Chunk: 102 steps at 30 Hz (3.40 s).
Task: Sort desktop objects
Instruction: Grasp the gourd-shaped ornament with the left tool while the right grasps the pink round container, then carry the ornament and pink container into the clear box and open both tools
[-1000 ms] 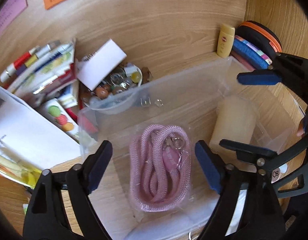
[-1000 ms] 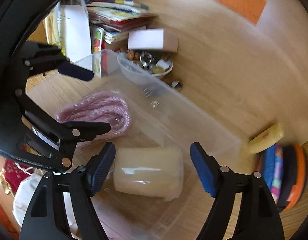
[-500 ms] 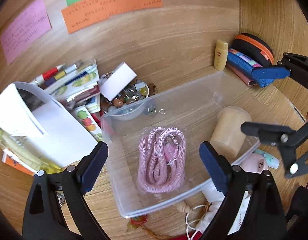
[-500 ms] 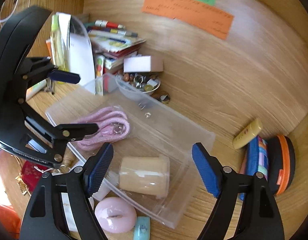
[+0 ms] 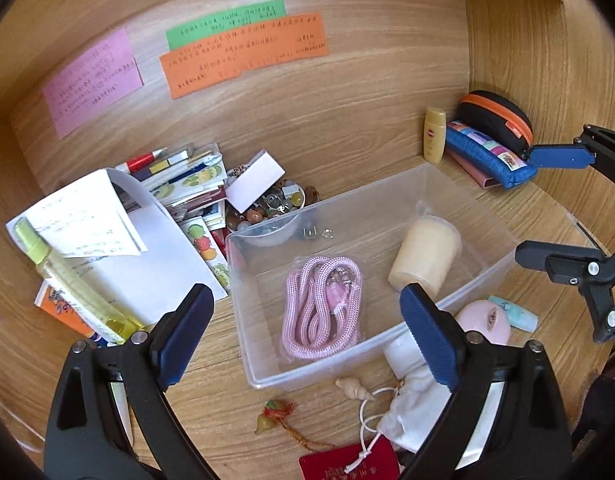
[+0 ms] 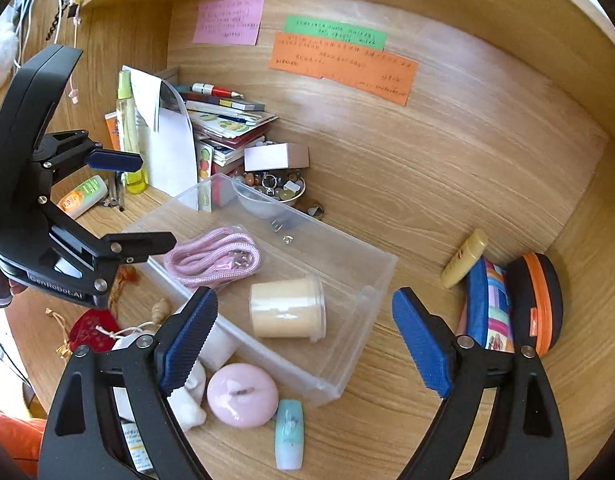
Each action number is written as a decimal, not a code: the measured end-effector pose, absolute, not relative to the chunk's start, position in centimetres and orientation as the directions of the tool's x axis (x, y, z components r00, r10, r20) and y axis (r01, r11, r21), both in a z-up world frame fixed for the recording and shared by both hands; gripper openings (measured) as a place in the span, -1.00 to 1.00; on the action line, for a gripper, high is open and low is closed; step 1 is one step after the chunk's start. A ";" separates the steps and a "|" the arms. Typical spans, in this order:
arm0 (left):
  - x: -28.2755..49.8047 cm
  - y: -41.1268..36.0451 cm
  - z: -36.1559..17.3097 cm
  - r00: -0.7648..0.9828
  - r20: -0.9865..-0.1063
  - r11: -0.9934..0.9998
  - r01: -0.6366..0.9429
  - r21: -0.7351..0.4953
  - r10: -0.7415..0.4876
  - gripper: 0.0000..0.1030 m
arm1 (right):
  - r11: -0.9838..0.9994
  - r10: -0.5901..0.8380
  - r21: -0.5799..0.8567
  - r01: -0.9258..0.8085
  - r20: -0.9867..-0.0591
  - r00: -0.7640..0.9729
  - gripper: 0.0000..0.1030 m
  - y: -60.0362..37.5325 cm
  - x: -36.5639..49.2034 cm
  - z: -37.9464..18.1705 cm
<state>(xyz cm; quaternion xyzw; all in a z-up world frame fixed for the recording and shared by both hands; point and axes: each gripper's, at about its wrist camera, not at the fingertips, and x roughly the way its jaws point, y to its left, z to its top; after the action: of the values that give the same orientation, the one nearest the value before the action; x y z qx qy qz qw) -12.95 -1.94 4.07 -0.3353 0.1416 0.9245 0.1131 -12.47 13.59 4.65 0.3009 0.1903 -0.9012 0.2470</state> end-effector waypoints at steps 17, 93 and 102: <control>-7.9 -5.0 5.1 -0.801 -0.572 -0.957 -0.277 0.091 0.177 0.93 | -0.835 -0.336 -0.175 0.521 -0.590 -0.735 0.77 16.1 -7.9 3.7; -9.8 -10.3 -4.7 -0.701 -0.702 -0.991 -0.116 -0.061 0.126 -0.63 | -0.817 -0.446 0.060 0.574 -0.696 -0.562 0.17 16.1 -9.8 -3.8; -9.1 -9.6 -1.6 -0.753 -0.637 -0.985 -0.151 -0.081 0.168 -0.63 | -0.826 -0.464 0.069 0.559 -0.647 -0.605 0.17 17.8 -9.8 -1.2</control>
<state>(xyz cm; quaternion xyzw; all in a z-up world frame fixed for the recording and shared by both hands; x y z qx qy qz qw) -9.14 -9.60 -1.59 -0.3411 -0.0122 0.9361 0.0852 -9.79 17.78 -1.15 0.3395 0.0700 -0.8932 0.2865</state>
